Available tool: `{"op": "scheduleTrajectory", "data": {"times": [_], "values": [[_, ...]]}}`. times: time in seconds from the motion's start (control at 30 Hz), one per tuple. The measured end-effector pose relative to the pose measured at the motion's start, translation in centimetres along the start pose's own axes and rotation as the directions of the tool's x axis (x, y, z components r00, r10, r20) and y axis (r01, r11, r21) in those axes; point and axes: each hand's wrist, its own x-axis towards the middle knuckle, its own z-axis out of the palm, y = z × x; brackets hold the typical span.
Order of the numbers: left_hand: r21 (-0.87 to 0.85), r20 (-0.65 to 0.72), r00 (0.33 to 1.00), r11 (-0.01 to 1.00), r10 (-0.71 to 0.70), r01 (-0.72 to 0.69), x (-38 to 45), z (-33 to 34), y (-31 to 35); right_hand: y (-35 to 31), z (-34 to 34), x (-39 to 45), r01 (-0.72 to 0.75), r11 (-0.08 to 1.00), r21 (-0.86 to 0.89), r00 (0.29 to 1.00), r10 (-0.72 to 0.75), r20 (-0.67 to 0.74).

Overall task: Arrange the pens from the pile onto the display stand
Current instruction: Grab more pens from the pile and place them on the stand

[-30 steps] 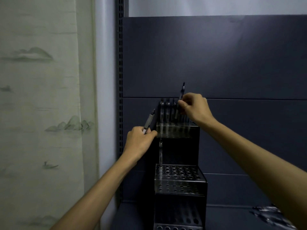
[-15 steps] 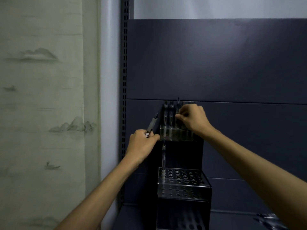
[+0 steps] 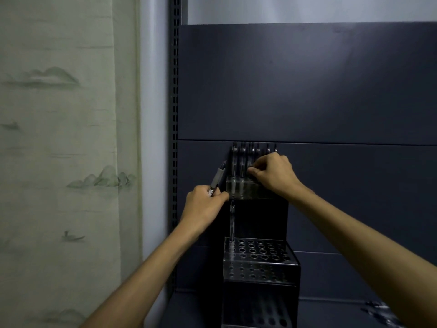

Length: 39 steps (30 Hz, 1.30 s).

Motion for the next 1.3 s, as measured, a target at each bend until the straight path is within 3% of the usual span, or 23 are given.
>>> {"op": "scheduleTrajectory", "data": {"times": [0.2,0.3,0.33,0.4,0.47,0.57,0.77,0.9,1.03,1.1,1.2,1.3], "values": [[-0.066,0.063,0.996,0.996,-0.056,0.06,0.2,-0.1,0.3,-0.4,-0.8,-0.4,0.059,0.996,-0.064,0.997,-0.062,-0.048],[-0.091,0.085,0.993,0.992,-0.078,0.086,0.4,-0.2,0.6,-2.2,-1.8,-1.6,0.158,0.981,0.114,0.976,-0.138,-0.166],[-0.096,0.086,0.993,0.992,-0.078,0.086,0.5,-0.2,0.7,-2.8,-1.9,-1.8,0.165,0.959,0.23,0.982,-0.138,-0.127],[-0.089,0.085,0.994,0.993,-0.072,0.079,0.6,0.0,1.2,-4.1,-1.9,-2.3,0.085,0.878,0.471,0.984,-0.147,0.096],[-0.1,0.104,0.992,0.992,-0.072,0.082,0.4,0.2,1.7,-4.8,-1.6,-2.6,0.015,0.832,0.554,0.945,-0.193,0.265],[-0.179,0.135,0.988,0.978,-0.081,0.104,0.3,0.3,2.0,-5.0,-1.8,-2.8,0.013,0.811,0.585,0.927,-0.23,0.298],[-0.062,0.035,0.997,0.995,-0.071,0.073,0.7,-0.5,1.7,-3.6,-2.7,-1.9,-0.14,0.72,0.68,0.977,-0.01,0.212],[0.037,-0.044,0.998,0.999,-0.036,0.038,0.6,-0.4,1.7,-2.6,-4.4,-2.0,-0.135,0.852,0.506,0.915,-0.089,0.393],[0.146,-0.084,0.996,0.989,0.01,0.002,0.5,0.0,1.8,-2.9,-4.7,-2.2,-0.024,0.938,0.345,0.891,-0.137,0.434],[0.191,-0.078,0.997,0.981,0.023,-0.008,0.7,0.2,1.8,-3.3,-4.6,-2.1,0.105,0.97,0.221,0.885,-0.193,0.424],[0.21,-0.078,0.997,0.978,0.019,-0.003,1.0,0.4,1.7,-3.8,-4.6,-2.0,0.363,0.93,-0.053,0.87,-0.318,0.376],[0.206,-0.092,0.995,0.979,0.031,-0.011,1.1,0.5,1.9,-4.2,-4.2,-2.3,0.45,0.876,-0.172,0.865,-0.379,0.33]]}}
